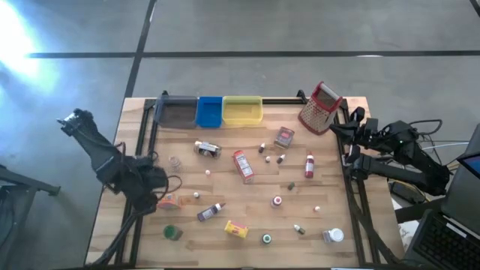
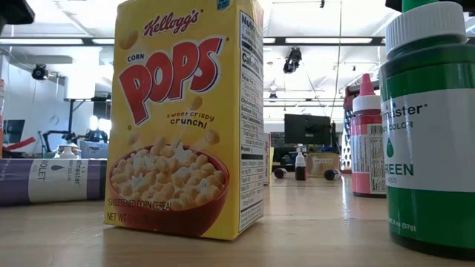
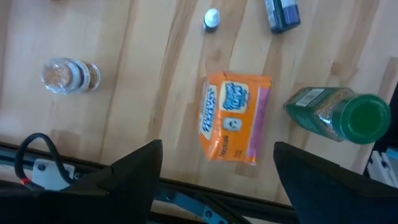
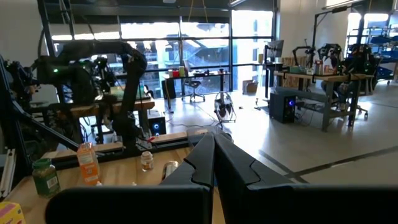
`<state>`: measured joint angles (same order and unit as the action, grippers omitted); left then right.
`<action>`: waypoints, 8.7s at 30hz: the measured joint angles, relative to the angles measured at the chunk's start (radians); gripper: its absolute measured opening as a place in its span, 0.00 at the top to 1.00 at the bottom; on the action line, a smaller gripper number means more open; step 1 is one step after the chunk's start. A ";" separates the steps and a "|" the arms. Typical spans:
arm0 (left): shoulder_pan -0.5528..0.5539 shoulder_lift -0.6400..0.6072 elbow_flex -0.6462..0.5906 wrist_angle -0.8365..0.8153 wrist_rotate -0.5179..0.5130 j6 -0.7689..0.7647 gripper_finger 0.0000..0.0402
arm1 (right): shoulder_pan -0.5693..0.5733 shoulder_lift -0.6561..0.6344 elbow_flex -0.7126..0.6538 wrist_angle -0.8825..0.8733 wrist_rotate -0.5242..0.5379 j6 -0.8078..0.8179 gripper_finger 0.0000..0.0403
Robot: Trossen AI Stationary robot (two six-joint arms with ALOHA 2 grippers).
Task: Pick & Place Kitchen Items
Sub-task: Put the orange cereal box into the blue bin
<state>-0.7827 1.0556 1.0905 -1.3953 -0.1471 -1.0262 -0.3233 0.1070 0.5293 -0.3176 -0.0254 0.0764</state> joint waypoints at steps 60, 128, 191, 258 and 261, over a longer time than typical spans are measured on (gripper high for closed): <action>0.029 0.223 -0.118 0.088 0.019 0.113 0.22 | 0.000 0.000 0.000 0.000 0.000 0.000 0.98; 0.029 0.167 -0.110 0.185 0.060 0.265 0.57 | 0.000 0.000 0.000 0.000 0.000 0.000 0.98; 1.321 0.445 0.290 0.415 -0.284 1.702 0.58 | 0.000 0.000 0.000 0.000 0.000 -0.001 0.98; 1.598 0.853 0.605 0.332 0.088 1.841 0.58 | 0.000 0.000 0.000 0.000 0.000 0.000 0.98; 1.598 0.853 0.605 0.349 0.088 1.809 0.58 | 0.000 0.000 0.000 0.000 0.000 -0.001 0.98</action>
<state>0.8154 1.9087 1.6958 -1.0463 -0.0593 0.7828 -0.3229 0.1072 0.5289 -0.3178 -0.0255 0.0757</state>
